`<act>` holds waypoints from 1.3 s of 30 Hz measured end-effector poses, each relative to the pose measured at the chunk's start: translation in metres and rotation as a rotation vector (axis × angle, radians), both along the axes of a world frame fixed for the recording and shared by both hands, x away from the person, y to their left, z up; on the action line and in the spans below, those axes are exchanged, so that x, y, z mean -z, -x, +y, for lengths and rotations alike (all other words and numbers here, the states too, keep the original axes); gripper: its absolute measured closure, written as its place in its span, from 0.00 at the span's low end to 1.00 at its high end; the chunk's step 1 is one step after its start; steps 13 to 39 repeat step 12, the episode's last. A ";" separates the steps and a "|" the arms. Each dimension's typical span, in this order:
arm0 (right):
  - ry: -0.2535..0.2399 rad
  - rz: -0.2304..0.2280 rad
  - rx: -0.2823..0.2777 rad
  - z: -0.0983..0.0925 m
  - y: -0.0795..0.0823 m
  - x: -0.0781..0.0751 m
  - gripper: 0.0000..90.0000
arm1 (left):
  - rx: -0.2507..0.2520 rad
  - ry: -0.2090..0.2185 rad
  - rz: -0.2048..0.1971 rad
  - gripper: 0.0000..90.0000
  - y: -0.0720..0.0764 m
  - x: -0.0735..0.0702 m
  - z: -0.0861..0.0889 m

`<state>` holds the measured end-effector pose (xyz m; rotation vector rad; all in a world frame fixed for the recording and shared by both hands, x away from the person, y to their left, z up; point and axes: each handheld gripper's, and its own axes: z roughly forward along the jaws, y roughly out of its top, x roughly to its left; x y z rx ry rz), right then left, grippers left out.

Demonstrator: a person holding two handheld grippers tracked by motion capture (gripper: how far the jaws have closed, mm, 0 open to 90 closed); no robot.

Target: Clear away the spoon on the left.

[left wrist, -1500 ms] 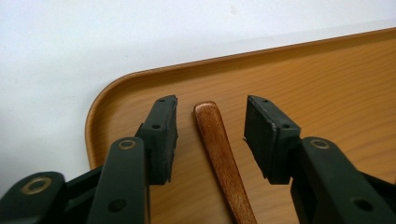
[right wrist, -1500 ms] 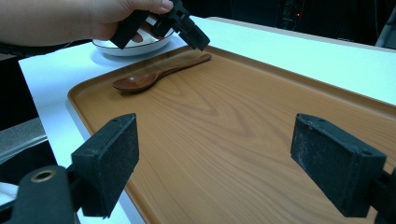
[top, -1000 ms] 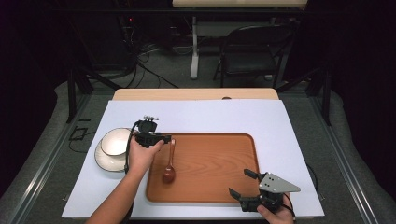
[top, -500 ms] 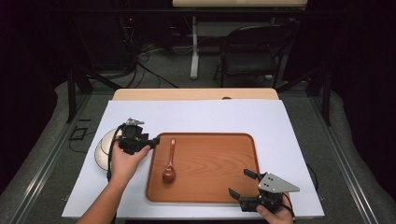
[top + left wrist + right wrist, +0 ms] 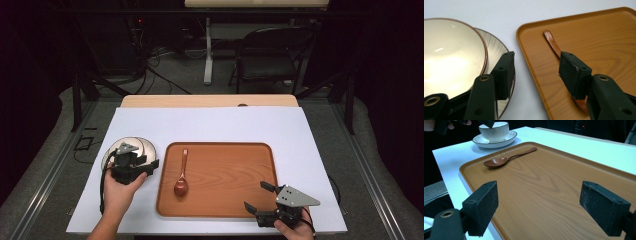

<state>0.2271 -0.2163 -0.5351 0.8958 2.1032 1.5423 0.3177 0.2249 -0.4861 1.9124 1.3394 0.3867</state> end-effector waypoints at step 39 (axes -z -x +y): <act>0.008 0.005 0.007 0.000 -0.001 0.001 0.17 | -0.003 0.065 -0.024 0.51 0.022 0.018 0.015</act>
